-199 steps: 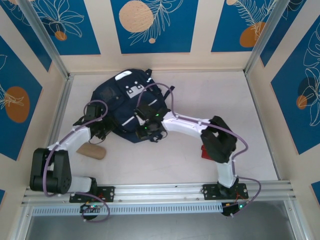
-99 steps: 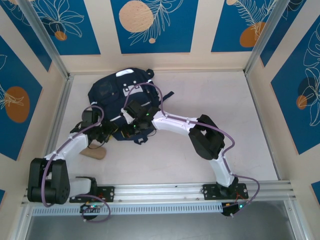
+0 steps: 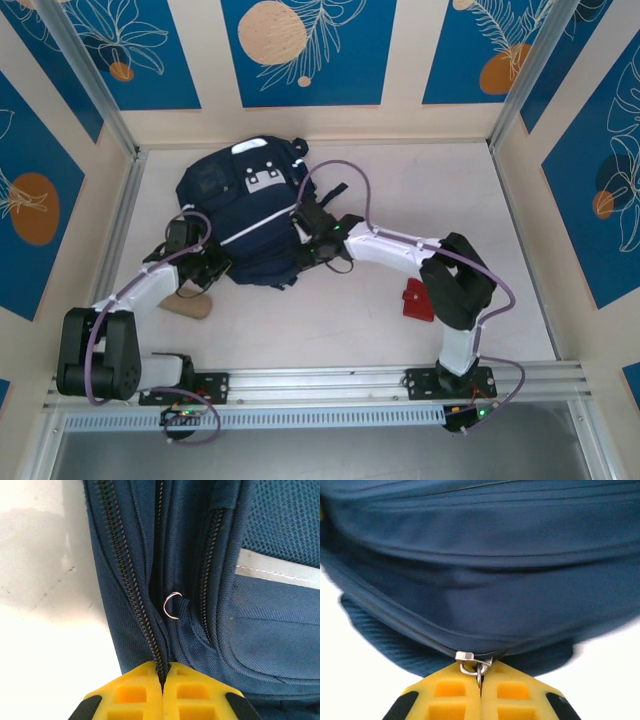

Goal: Pack the student bag

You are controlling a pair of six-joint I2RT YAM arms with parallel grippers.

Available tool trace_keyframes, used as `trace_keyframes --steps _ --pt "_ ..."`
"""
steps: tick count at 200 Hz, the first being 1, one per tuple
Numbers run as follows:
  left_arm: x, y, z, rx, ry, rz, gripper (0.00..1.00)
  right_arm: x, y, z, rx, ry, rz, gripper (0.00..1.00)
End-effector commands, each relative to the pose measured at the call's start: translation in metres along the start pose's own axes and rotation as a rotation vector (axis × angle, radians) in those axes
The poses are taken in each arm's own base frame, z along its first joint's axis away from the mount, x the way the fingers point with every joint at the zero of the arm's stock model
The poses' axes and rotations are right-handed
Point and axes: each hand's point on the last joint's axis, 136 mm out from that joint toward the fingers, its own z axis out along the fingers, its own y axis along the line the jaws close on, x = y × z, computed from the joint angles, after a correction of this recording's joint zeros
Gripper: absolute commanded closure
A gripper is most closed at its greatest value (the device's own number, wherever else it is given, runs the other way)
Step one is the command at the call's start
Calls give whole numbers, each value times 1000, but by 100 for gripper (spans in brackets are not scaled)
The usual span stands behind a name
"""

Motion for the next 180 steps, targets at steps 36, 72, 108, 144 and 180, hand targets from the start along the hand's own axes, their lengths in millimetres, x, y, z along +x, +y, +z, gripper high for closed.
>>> trace_keyframes --steps 36,72,108,144,180 --pt "-6 -36 5 72 22 176 100 48 -39 -29 91 70 43 100" --pt "-11 -59 20 67 50 237 100 111 -11 -32 -28 155 94 100" --pt "-31 -64 24 -6 14 258 88 121 16 -20 -77 145 147 100" --pt "-28 -57 6 -40 -6 230 58 70 36 -9 -130 46 154 100" --pt "17 -72 1 160 164 115 45 26 69 -10 -249 -13 118 100"
